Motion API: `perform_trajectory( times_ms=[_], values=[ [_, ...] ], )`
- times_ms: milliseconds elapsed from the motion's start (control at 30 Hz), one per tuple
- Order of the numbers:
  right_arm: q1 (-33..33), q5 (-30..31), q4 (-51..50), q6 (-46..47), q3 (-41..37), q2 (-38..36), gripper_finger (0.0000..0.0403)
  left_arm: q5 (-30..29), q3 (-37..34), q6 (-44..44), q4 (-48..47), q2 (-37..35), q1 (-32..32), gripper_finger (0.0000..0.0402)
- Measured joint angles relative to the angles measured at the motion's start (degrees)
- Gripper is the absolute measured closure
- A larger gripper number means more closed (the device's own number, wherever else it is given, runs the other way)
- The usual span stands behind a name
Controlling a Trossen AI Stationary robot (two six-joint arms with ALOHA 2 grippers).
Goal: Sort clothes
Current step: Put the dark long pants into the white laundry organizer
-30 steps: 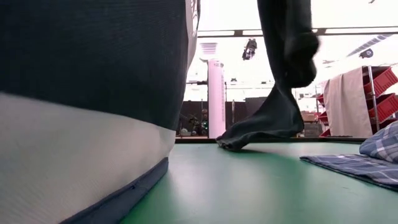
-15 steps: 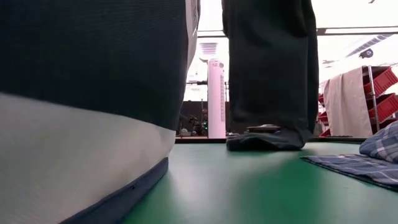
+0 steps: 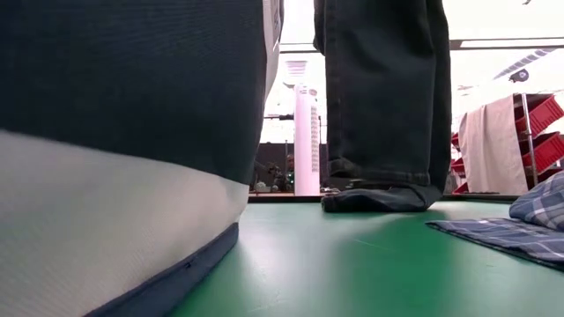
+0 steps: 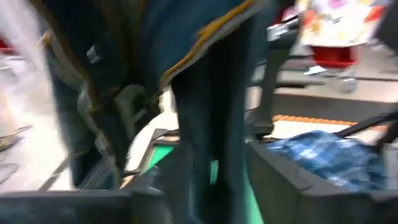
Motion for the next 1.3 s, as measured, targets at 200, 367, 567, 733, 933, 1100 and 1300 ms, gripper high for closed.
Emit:
perform_trajectory(
  times_ms=[200, 367, 567, 733, 933, 1100, 1300],
  values=[
    [0.0, 0.0, 0.0, 0.1, 0.0, 0.1, 0.0394, -1.0, 0.0, 0.6, 5.4, 3.1, -2.3, 0.0188],
    [0.0, 0.0, -0.1, 0.2, 0.0, 0.1, 0.0394, 0.2, 0.0, 1.1, 6.8, 5.9, -3.8, 0.0165],
    [0.0, 0.0, 1.0, 0.2, 0.0, 0.1, 0.0394, 2.1, 0.0, 0.4, 6.8, 9.5, -4.0, 0.0167],
    [2.0, 0.1, 0.9, 2.5, 0.0, 0.0, 0.0394, -8.4, 0.0, 1.3, 6.9, 11.7, -4.0, 0.0178],
    [4.1, 0.1, 1.0, 3.8, 0.0, -0.7, 0.0394, -8.8, 0.0, 2.6, 9.4, 11.6, -4.1, 0.0268],
    [4.1, 0.2, 0.4, 3.8, 0.0, -0.7, 0.0394, -1.6, 0.0, 2.6, 12.6, 10.3, -4.2, 0.0371],
    [4.1, 0.5, -0.4, 3.7, 0.0, -0.8, 0.0393, 4.3, 0.6, 1.8, 17.4, 9.1, -4.7, 0.0391]
  ],
)
